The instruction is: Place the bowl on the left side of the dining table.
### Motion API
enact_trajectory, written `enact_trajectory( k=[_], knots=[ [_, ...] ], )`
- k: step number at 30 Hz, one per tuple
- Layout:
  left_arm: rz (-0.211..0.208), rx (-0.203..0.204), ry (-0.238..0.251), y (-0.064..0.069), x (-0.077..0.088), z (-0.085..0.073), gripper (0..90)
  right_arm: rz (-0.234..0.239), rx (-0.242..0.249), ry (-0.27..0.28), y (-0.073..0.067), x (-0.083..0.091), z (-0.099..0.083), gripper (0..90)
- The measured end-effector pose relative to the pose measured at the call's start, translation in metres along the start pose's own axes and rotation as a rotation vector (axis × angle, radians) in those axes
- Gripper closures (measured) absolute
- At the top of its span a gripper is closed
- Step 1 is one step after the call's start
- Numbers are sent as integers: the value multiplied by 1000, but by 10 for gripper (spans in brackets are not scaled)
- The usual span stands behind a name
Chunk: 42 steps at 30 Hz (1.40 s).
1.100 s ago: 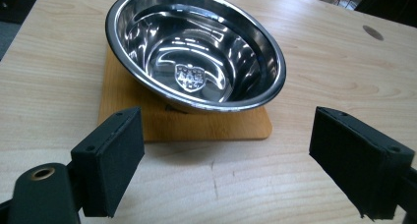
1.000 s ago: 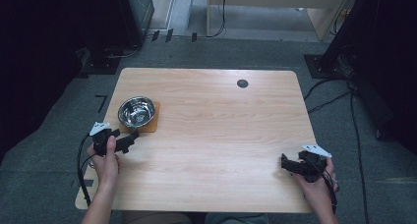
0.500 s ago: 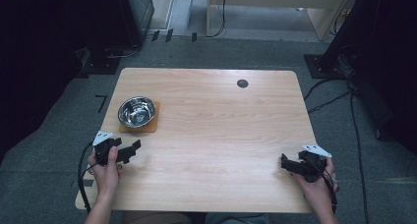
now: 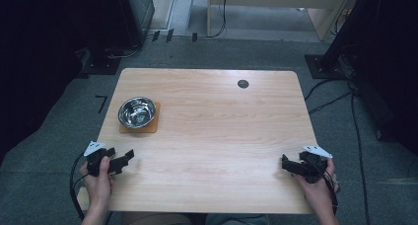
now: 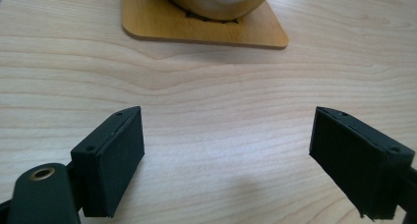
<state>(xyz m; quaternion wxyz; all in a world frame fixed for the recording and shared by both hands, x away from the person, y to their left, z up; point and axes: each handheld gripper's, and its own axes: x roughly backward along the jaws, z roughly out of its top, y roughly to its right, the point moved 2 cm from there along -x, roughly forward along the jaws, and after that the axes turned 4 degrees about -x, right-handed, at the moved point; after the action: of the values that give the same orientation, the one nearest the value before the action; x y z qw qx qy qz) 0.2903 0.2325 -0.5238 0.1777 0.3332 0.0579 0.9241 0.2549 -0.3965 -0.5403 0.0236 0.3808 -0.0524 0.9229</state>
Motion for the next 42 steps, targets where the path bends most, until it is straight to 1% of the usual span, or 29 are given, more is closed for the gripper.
enact_trajectory(
  k=[1,2,4,8,13,18,25,26,27,28,31,33,35,37,42],
  knots=[
    [10,-15,-3,-2,3,-2,131,0,0,0,0,0,0,0],
    [13,-17,-5,-3,4,-3,131,0,0,0,0,0,0,0],
    [8,-12,-7,-6,6,-5,131,0,0,0,0,0,0,0],
    [23,-26,-12,-10,11,-8,131,0,0,0,0,0,0,0],
    [35,-20,-16,-15,17,-11,131,0,0,0,0,0,0,0],
    [52,-42,-34,-19,22,-16,131,0,0,0,0,0,0,0],
    [76,-74,-50,-23,30,-21,131,0,0,0,0,0,0,0],
    [87,-82,-52,-24,31,-22,130,0,0,0,0,0,0,0],
    [87,-82,-52,-24,31,-22,131,0,0,0,0,0,0,0],
    [95,-99,-57,-24,32,-23,131,0,0,0,0,0,0,0],
    [114,-127,-66,-21,31,-24,130,0,0,0,0,0,0,0],
    [139,-167,-89,-18,30,-25,127,0,0,0,0,0,0,0],
    [177,-222,-112,-13,26,-25,114,0,0,0,0,0,0,0],
    [175,-218,-112,-12,26,-25,101,0,0,0,0,0,0,0],
    [166,-227,-104,-13,26,-26,96,0,0,0,0,0,0,0]
  ],
)
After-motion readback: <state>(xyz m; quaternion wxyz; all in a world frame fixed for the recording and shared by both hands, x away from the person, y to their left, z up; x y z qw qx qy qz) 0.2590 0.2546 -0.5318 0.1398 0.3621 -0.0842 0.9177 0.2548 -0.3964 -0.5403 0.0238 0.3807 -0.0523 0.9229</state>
